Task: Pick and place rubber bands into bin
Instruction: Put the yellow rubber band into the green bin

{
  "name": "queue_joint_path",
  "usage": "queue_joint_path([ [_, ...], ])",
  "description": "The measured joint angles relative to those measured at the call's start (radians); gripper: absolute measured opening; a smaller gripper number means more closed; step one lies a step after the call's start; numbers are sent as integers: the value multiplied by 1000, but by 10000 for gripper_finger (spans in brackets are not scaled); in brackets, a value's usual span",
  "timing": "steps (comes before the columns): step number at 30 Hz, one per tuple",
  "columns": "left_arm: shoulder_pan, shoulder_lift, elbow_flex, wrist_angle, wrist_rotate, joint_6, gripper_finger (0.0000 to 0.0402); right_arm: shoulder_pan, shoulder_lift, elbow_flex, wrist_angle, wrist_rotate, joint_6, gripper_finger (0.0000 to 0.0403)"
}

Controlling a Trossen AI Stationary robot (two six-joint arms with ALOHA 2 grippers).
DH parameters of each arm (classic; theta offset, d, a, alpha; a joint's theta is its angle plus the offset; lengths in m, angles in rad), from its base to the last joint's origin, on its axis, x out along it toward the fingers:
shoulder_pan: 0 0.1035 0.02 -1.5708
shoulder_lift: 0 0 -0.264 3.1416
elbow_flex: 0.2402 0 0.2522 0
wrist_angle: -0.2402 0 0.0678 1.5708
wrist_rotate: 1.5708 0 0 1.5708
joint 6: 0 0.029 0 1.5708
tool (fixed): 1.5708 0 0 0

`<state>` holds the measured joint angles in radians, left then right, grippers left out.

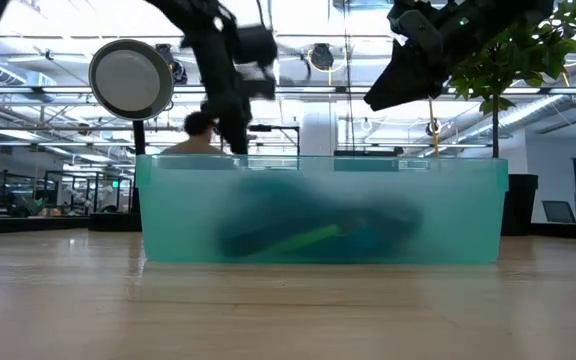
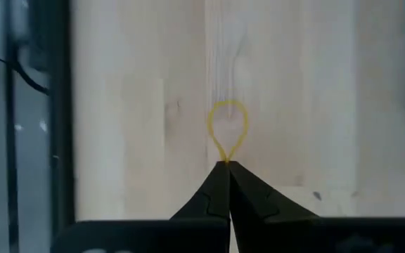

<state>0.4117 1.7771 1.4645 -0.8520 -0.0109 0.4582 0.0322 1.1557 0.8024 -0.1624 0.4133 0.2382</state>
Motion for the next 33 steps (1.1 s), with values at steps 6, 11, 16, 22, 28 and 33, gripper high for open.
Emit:
queue_joint_path([
  [6, -58, -176, 2, 20, 20, -124, 1, 0, 0, 0, 1, -54, 0, 180],
  [11, -137, -287, 2, 64, 117, -250, 0, 2, 0, 0, 1, -115, 3, 180],
  [16, -255, -319, 4, 149, 163, -342, 0, 2, 0, 0, 2, -216, 5, 180],
  [22, -380, -310, 4, 219, 112, -409, 0, 43, -48, 0, -7, -257, -12, 180],
  [28, -458, -310, 4, 239, 39, -481, 0, 125, -202, -70, 29, -258, -14, 180],
  [33, -510, -310, 4, 279, 27, -513, 0, 181, -377, -225, 130, -281, 11, 180],
])
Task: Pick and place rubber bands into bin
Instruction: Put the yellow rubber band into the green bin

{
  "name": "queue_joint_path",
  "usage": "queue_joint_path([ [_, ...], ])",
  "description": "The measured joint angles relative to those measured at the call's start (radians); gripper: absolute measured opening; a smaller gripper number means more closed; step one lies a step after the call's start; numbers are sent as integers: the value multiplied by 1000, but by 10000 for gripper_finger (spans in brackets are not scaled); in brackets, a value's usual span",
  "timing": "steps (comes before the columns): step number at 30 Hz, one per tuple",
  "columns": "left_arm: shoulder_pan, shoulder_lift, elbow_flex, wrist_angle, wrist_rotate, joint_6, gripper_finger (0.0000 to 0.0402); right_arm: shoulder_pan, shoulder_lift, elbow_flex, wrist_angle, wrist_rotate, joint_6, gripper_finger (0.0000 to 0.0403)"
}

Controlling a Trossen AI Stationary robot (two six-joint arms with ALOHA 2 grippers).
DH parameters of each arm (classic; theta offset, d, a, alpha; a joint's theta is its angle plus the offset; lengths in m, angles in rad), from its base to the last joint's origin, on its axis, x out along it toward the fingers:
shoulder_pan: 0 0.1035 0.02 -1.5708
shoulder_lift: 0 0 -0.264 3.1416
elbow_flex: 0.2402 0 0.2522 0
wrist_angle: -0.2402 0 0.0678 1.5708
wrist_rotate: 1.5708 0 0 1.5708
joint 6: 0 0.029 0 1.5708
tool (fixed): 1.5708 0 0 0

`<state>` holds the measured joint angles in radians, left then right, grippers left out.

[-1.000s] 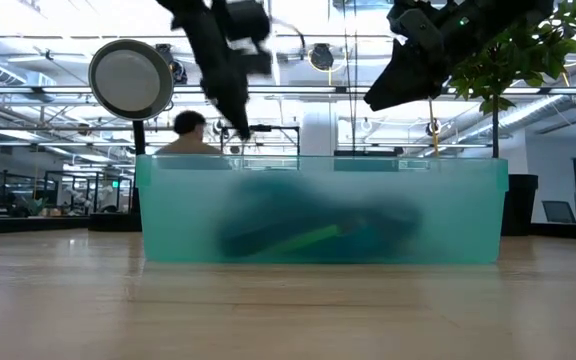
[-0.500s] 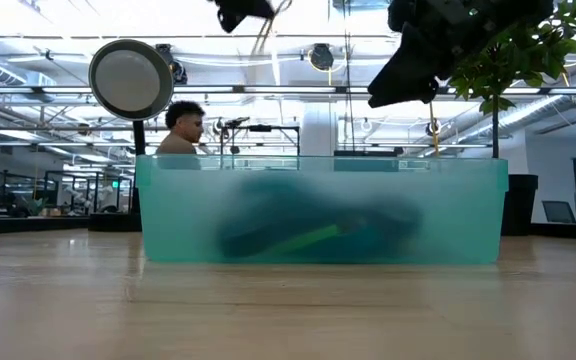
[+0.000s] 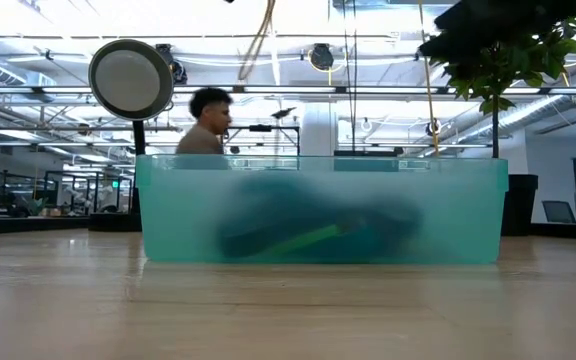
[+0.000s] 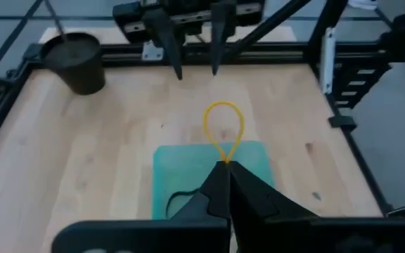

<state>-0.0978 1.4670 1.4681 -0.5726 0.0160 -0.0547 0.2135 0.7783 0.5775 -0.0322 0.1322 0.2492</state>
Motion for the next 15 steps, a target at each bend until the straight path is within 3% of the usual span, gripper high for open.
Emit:
queue_joint_path([
  [4, -27, 0, -13, 33, -26, -15, 0, 20, -125, -89, 66, -84, 20, 180],
  [15, -50, 0, -249, 361, -8, -96, 0, 51, -340, -201, 72, -85, -24, 180],
])
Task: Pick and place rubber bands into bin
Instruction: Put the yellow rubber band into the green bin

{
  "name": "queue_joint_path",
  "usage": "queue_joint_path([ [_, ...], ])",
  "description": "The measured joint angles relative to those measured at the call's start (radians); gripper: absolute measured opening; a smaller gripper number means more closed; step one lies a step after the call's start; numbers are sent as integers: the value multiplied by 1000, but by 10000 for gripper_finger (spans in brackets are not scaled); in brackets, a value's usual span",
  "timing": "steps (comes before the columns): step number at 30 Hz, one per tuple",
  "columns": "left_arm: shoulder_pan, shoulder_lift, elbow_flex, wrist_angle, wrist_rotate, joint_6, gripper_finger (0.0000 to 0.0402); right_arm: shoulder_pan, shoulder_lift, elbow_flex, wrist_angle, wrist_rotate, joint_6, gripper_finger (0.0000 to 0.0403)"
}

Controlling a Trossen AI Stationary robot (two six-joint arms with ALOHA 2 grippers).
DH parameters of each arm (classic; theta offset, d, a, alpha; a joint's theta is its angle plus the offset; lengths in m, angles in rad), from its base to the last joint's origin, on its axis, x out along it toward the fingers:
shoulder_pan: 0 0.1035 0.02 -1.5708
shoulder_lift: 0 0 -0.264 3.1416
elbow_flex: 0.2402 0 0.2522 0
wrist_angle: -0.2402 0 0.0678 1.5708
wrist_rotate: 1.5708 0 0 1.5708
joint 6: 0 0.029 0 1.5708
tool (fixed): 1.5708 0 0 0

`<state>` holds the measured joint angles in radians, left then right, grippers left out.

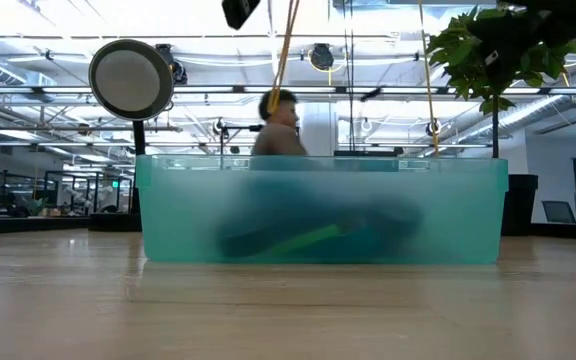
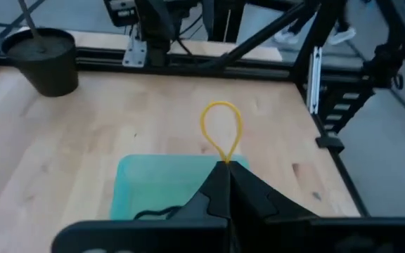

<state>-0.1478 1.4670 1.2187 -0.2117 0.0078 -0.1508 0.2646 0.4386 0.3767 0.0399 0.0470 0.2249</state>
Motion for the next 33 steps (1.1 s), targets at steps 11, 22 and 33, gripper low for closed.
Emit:
queue_joint_path([
  [11, 0, 0, -219, 284, 19, -83, 0, -1, -164, -172, 105, -26, -4, 180],
  [22, -17, 0, -379, 346, -7, -182, 0, -1, -197, -200, 114, -21, -2, 180],
  [33, -20, 148, -417, 457, 36, -237, 1, -1, -197, -201, 123, -15, -1, 180],
])
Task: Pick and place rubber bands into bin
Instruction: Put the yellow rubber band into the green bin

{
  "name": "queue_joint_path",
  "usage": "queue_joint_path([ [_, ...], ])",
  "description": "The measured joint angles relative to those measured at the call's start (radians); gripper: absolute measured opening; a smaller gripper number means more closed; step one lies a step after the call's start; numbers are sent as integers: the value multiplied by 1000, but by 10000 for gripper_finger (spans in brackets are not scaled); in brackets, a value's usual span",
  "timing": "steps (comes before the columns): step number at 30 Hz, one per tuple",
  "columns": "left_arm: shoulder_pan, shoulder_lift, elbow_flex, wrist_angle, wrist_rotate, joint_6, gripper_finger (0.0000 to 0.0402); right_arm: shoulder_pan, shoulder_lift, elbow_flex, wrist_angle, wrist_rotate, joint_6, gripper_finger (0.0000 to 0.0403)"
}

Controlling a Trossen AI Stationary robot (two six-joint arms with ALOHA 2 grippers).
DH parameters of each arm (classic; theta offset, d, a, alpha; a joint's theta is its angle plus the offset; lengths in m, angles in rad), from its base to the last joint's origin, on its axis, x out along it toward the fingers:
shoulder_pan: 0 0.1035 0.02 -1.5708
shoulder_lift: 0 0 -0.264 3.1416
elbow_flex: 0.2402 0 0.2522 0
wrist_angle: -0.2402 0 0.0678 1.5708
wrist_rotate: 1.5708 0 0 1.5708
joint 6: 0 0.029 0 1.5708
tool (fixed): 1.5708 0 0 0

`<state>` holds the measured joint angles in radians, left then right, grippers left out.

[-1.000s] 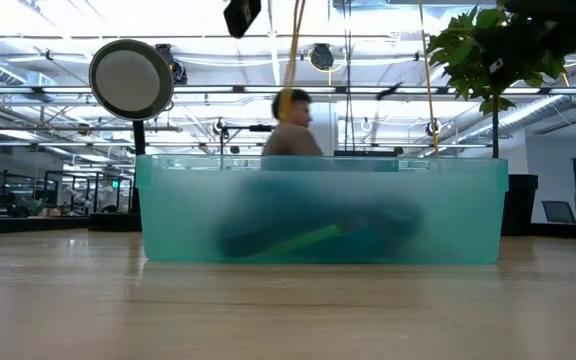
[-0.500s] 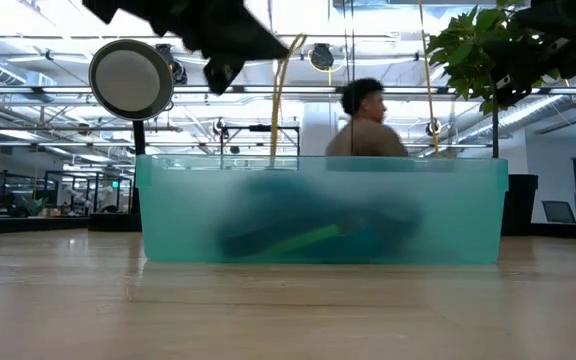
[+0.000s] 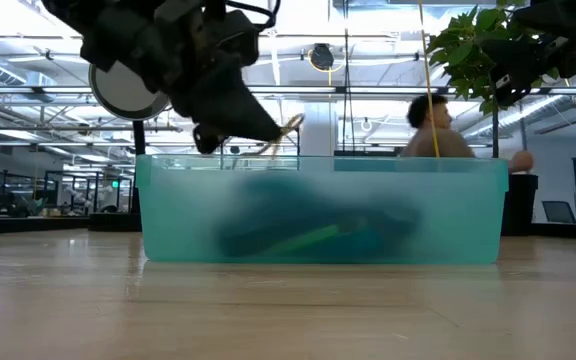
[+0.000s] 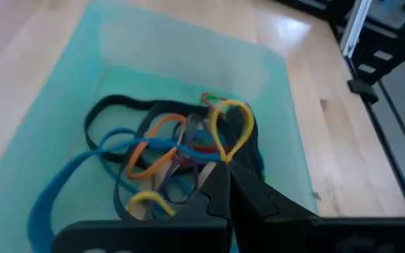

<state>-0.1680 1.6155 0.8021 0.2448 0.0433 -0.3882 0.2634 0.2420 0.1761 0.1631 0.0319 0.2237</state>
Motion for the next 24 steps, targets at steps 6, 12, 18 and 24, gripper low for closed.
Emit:
queue_joint_path([
  [6, 0, 60, -1, 1, 8, -15, 2, 0, 0, 0, 6, 1, 0, 180],
  [12, 2, 102, 0, -7, -3, -61, 10, 0, 0, 0, 11, 1, 0, 180],
  [18, 2, 102, 0, -7, -48, -67, 21, 0, 0, 0, 13, 1, 1, 180],
  [24, 2, 102, 0, -10, -45, -85, 23, 0, 0, 0, 13, 1, 1, 180],
])
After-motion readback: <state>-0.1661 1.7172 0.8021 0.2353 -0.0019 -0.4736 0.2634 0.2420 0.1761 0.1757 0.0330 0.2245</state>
